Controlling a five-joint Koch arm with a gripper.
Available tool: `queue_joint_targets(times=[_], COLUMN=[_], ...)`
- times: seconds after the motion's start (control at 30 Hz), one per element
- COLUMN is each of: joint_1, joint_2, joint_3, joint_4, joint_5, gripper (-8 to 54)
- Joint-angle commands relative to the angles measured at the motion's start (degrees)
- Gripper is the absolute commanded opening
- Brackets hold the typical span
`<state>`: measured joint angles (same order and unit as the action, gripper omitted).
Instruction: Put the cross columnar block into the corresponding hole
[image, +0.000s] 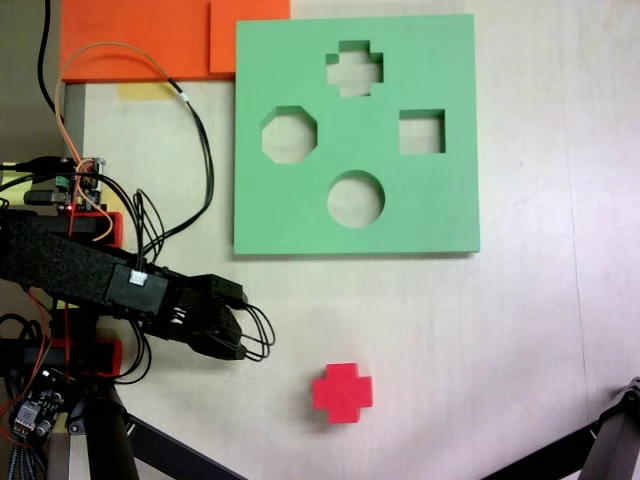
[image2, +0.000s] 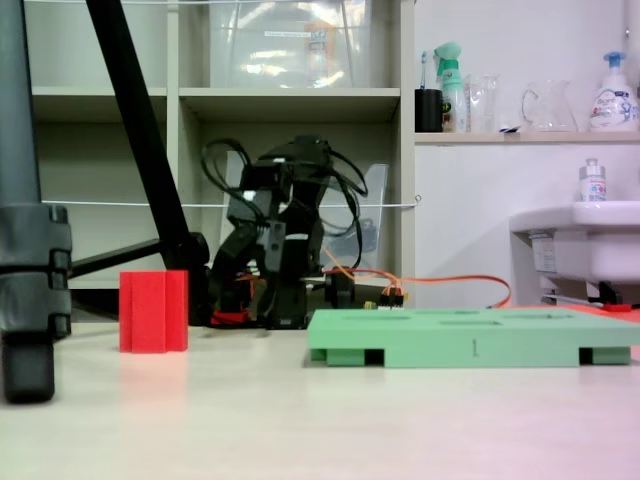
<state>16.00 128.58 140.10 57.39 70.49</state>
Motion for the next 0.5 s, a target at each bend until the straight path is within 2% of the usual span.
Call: queue_joint_targets(times=[0.0, 0.13, 0.2, 0.23, 0.27, 0.33, 0.43, 0.47], joint_1=[1.1, 1.1, 1.6, 2.2, 2.2, 0.9, 0.6, 0.7], joint_2=[4.2, -0.1, -7.8, -12.3, -16.5, -25.4, -30.6, -32.3], joint_3=[-7.1, -22.7, -33.7, -39.6, -45.7, -58.9, -67.7, -69.6], joint_4=[9.0, 19.5, 25.1, 28.7, 32.2, 37.7, 38.5, 38.5], joint_5=[2.2, 3.0, 3.0, 2.8, 2.6, 1.9, 0.4, 0.1], gripper=[24.5, 23.9, 23.6, 25.5, 30.1, 46.0, 47.7, 50.2])
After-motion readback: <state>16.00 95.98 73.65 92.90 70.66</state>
